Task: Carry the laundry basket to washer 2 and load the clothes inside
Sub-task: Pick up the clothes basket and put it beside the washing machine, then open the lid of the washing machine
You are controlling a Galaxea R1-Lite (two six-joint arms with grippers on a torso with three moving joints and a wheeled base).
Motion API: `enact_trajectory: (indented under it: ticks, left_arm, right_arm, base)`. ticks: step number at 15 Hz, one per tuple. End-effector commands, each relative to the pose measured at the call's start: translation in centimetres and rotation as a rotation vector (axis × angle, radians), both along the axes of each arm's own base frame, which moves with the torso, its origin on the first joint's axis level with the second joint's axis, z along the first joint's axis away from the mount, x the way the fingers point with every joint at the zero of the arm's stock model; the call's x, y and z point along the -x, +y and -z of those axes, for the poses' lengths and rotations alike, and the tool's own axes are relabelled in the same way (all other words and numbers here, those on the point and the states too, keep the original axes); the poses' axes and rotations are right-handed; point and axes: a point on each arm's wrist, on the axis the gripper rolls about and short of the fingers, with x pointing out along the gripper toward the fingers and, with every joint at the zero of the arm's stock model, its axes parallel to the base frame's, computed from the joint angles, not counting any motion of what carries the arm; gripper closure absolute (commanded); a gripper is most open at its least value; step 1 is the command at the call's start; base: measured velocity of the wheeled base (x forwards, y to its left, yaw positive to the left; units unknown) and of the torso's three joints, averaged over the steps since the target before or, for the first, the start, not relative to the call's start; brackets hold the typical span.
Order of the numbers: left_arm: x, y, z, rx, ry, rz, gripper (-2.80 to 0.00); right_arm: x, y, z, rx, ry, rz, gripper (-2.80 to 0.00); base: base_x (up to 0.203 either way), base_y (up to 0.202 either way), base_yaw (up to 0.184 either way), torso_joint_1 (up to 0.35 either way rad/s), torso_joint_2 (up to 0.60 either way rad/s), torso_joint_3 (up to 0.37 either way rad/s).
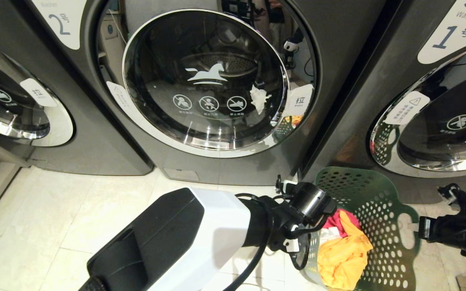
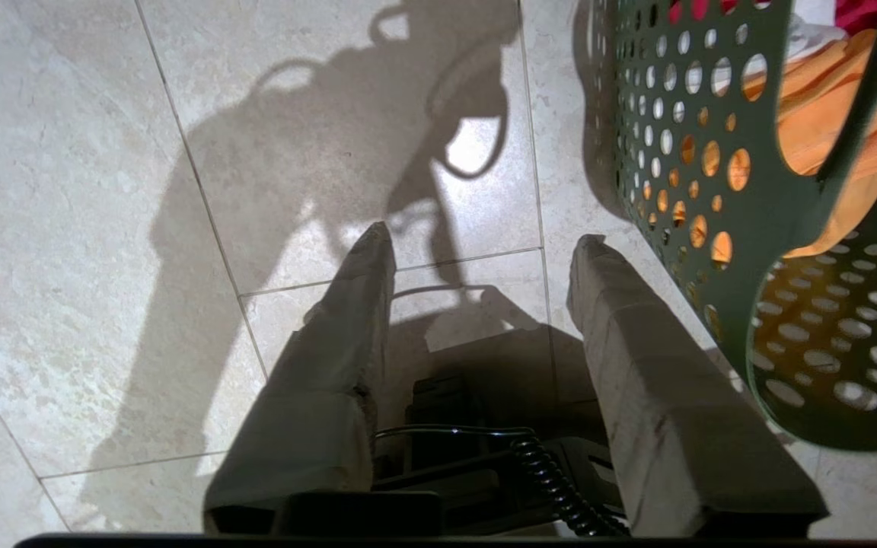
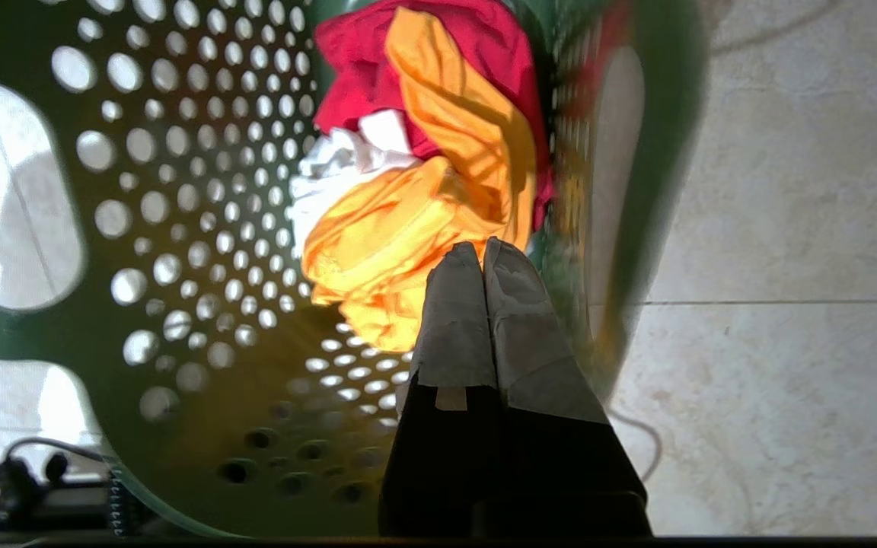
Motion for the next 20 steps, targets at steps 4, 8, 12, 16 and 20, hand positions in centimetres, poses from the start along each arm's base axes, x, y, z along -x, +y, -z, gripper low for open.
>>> enact_trajectory:
  ticks: [4, 8, 12, 16, 20]
  left_arm:
    - [0.4, 0.7, -1.4, 0.012, -0.008, -0.004, 0.0]
    - [0.7, 1.3, -3.5, 0.036, -0.031, -0.012, 0.0]
    - [1.6, 6.1, -8.7, 0.059, -0.063, -0.062, 0.0]
    - [4.3, 16.5, -13.3, 0.055, -0.075, -0.175, 0.0]
    - [8.0, 28.7, -15.8, 0.075, -0.132, -0.388, 0.0]
  right_arm:
    - [1.9, 0.8, -1.8, 0.02, -0.04, 0.003, 0.0]
    - [2.0, 0.9, -2.1, 0.025, -0.048, -0.003, 0.0]
    - [4.0, 3.6, -6.8, 0.05, -0.171, -0.099, 0.0]
    - [9.1, 6.1, -11.9, 0.091, -0.303, -0.148, 0.0]
    - [15.6, 8.3, -13.2, 0.151, -0.41, -0.12, 0.0]
  base:
    - [0.0, 0.0, 0.0, 0.0, 0.0, 0.0]
    - [0.0, 0.0, 0.0, 0.0, 0.0, 0.0]
    - [0.0, 0.0, 0.0, 0.0, 0.0, 0.0]
    - [0.0, 0.0, 0.0, 0.0, 0.0, 0.0]
    - [0.0, 0.0, 0.0, 0.0, 0.0, 0.0]
